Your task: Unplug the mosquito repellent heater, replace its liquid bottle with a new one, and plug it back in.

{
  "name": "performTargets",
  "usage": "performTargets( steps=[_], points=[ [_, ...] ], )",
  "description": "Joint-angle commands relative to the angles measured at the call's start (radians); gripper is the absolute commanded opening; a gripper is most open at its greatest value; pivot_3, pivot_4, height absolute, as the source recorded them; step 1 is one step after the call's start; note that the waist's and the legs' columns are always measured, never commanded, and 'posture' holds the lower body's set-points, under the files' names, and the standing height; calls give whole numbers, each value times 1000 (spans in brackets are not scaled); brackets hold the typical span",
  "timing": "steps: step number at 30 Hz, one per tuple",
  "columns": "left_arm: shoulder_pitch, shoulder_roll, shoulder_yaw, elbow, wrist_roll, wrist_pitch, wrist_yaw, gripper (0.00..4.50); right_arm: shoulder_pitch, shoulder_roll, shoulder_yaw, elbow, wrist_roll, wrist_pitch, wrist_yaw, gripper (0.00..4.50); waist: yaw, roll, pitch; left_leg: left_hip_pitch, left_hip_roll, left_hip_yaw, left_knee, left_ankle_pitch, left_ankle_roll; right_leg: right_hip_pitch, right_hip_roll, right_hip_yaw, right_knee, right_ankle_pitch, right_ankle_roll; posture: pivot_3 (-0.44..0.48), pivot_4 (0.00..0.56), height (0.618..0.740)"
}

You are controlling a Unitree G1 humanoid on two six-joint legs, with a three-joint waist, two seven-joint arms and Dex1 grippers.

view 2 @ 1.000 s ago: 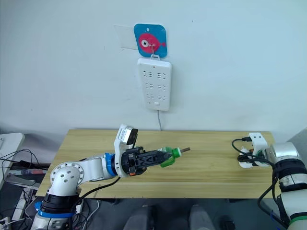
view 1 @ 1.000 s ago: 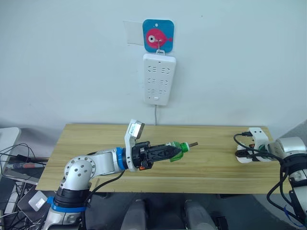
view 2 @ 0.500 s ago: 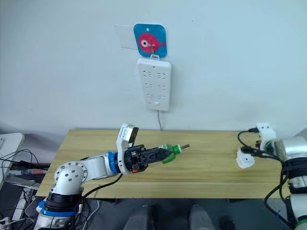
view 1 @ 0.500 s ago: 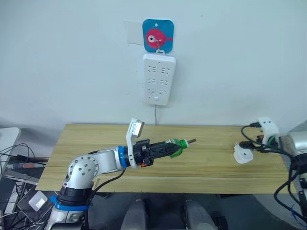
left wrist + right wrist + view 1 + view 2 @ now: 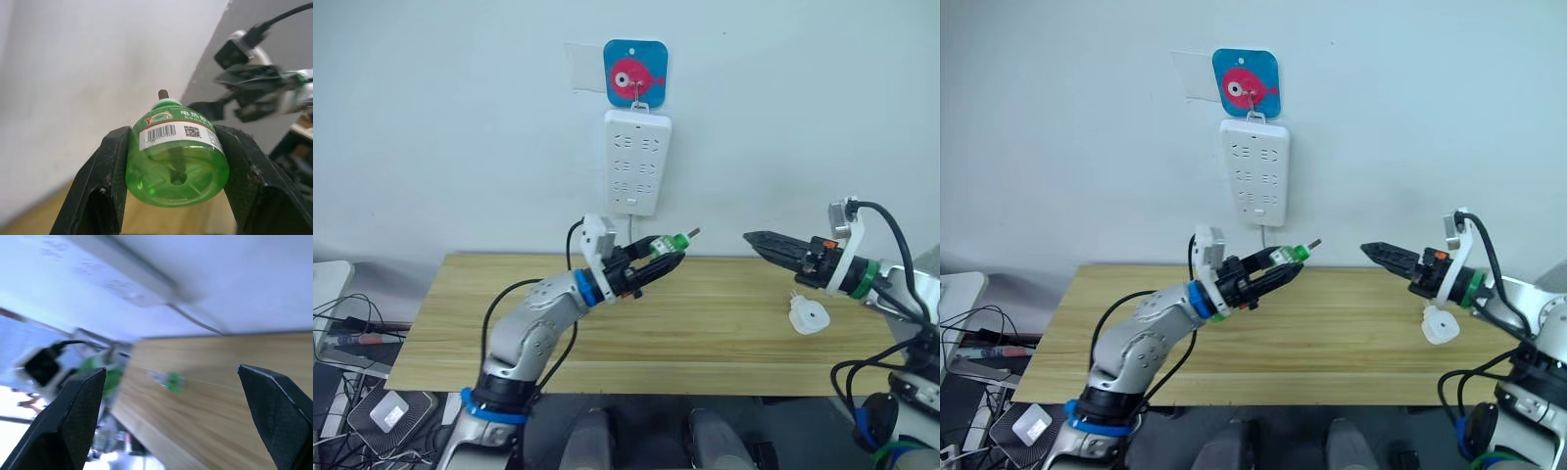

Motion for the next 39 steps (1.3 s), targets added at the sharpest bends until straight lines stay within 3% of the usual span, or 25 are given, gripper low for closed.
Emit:
performTargets(
  steps=[1,6,17,20,28,32,36,39],
  points=[
    [-21,-19,-25,0,69,-75,-20,2292,68,-19,137,-112,370,-259,-323,4470,-8,0,0,0,0,0,0,0,0,-1,0,0,0,0,0,-136,181,740],
    [-33,-49,-54,1,114,-101,-41,2292,102,-6,270,-220,430,-448,-458,4470,-32,0,0,-1,0,1,0,0,0,-2,1,1,1,0,0,-134,181,740],
    [-8,-83,-83,-53,147,-90,-38,2292,111,27,365,-290,430,-588,-493,4470,-31,0,0,-1,2,-1,0,0,0,-2,2,1,1,0,0,-126,185,740],
    [-13,-85,-84,-51,157,-93,-38,2292,117,29,372,-296,430,-600,-495,3864,-30,0,0,-1,2,-1,0,0,0,-2,2,0,1,0,0,-123,185,740],
    [-6,-85,-83,-55,163,-94,-48,2292,124,43,377,-308,430,-625,-499,1010,-27,0,0,-1,2,0,-1,0,0,-3,2,1,1,0,0,-122,189,740],
    [-4,-88,-81,-50,169,-96,-41,2292,113,57,378,-305,430,-630,-502,851,-26,0,0,-1,2,0,-1,0,0,-3,2,1,1,0,0,-122,191,740],
    [1,-71,-78,-57,164,-75,-48,3585,101,64,369,-293,430,-644,-528,851,-26,0,0,-1,2,0,-1,0,0,-3,2,1,1,0,0,-119,187,740],
    [12,-21,-62,-77,166,-50,-61,4500,107,-29,369,-259,425,-613,-502,851,-24,0,0,-1,2,-1,-1,0,0,-3,2,0,1,0,0,-113,186,740]
  ],
)
